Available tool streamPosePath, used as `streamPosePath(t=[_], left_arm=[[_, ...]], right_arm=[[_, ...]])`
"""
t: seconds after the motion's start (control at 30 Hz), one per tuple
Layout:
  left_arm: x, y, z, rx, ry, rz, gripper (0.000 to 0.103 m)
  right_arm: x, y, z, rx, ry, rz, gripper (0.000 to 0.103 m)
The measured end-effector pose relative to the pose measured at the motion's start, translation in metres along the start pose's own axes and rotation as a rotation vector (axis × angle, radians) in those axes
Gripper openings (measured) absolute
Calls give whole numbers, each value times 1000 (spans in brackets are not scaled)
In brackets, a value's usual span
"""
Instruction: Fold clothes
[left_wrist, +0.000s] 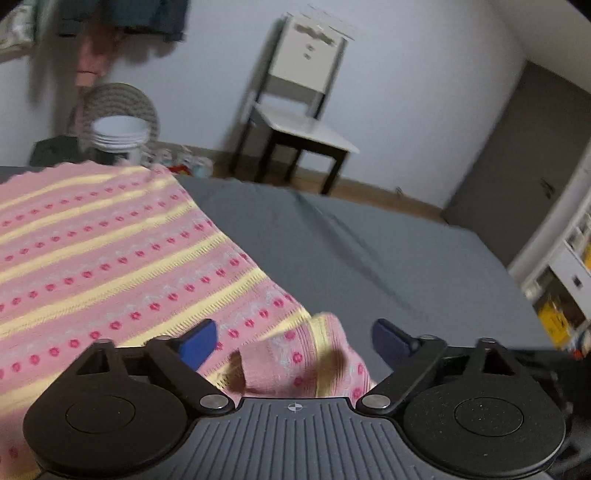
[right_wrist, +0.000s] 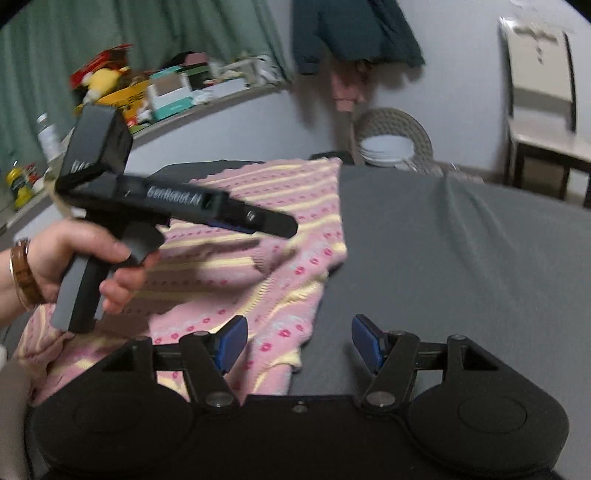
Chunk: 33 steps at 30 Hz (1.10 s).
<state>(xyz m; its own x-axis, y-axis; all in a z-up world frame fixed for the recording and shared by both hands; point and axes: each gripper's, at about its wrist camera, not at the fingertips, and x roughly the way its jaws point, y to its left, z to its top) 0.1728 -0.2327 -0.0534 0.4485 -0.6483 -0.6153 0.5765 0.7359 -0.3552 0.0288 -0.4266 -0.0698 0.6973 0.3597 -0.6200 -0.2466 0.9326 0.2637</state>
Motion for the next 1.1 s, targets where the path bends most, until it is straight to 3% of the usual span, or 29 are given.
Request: streamPosePath(t=[0.13, 0.2, 0.27, 0.4, 0.5, 0.53, 0.6, 0.63, 0.67, 0.73, 0.83, 0.9, 0.93, 1.03, 1.1], left_arm=[[15, 1, -9, 20, 62, -17, 44], [15, -2, -13, 46, 56, -7, 33], [12, -7, -14, 72, 34, 29, 13], [-1, -35, -12, 220, 2, 218, 13], [15, -52, -10, 337, 88, 320, 14], [20, -54, -9, 358, 108, 341, 24], [24, -54, -6, 362, 97, 380, 55], [20, -51, -2, 341, 70, 391, 83], [13, -47, 0, 304, 28, 387, 97], [-2, -39, 6, 227, -52, 379, 99], [-15, -21, 11, 88, -108, 355, 99], [-25, -12, 8, -5, -141, 254, 99], [-28, -7, 5, -60, -154, 163, 99], [-23, 2, -7, -209, -138, -73, 99], [-9, -2, -15, -230, -88, -93, 99]], right_arm=[[6, -12, -2, 77, 20, 17, 62], [7, -16, -2, 91, 27, 24, 62], [9, -17, -3, 90, 37, 22, 62], [8, -14, -5, 80, 43, 20, 62], [9, -13, -6, 89, 50, 48, 62], [10, -12, -6, 85, 58, 57, 62], [9, -9, -7, 59, 66, 64, 62], [8, -7, -8, 50, 69, 73, 61], [7, -7, -8, 48, 78, 90, 56], [9, -8, -10, 65, 108, 119, 43], [14, -12, -12, 107, 164, 130, 36], [15, -17, -12, 153, 187, 160, 20], [15, -21, -13, 190, 204, 190, 9], [6, -23, -15, 202, 216, 212, 8], [1, -26, -17, 215, 223, 216, 8]])
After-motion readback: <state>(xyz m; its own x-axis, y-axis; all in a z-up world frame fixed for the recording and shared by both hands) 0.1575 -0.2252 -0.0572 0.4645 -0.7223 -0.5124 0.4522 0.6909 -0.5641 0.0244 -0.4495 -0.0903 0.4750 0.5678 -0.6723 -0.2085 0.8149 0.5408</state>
